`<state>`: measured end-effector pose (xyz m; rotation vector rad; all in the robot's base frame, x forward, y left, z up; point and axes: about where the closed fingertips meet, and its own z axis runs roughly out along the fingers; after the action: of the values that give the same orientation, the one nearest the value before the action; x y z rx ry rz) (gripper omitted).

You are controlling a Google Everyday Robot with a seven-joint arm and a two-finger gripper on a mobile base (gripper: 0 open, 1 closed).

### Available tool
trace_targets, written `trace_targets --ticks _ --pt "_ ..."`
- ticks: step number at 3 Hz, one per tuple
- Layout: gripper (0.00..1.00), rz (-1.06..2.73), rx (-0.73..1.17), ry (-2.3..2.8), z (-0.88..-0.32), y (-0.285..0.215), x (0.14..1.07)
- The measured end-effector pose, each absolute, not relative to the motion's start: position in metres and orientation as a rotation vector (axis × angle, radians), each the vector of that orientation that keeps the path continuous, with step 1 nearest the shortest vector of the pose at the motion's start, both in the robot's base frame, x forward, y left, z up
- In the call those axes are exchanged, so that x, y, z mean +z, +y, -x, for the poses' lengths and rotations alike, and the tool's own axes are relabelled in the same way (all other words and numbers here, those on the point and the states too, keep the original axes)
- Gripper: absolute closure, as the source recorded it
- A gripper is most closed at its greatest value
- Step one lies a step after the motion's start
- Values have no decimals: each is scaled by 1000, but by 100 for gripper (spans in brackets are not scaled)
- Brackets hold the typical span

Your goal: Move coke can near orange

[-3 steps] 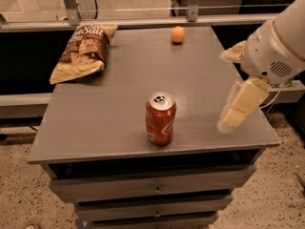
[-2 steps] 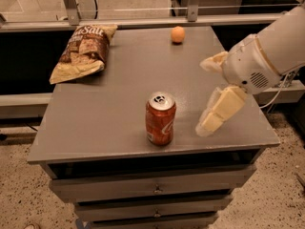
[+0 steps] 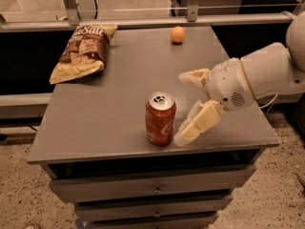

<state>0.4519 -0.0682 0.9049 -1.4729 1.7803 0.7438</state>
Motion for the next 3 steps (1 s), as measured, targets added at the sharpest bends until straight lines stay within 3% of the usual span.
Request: trace_targets --ticks 1,2,3 --pt "0 1417 796 1711 -449 -59 892" --pt "17 1361 817 1672 -447 -54 885" --pt "48 1277 878 1660 -447 -35 881"
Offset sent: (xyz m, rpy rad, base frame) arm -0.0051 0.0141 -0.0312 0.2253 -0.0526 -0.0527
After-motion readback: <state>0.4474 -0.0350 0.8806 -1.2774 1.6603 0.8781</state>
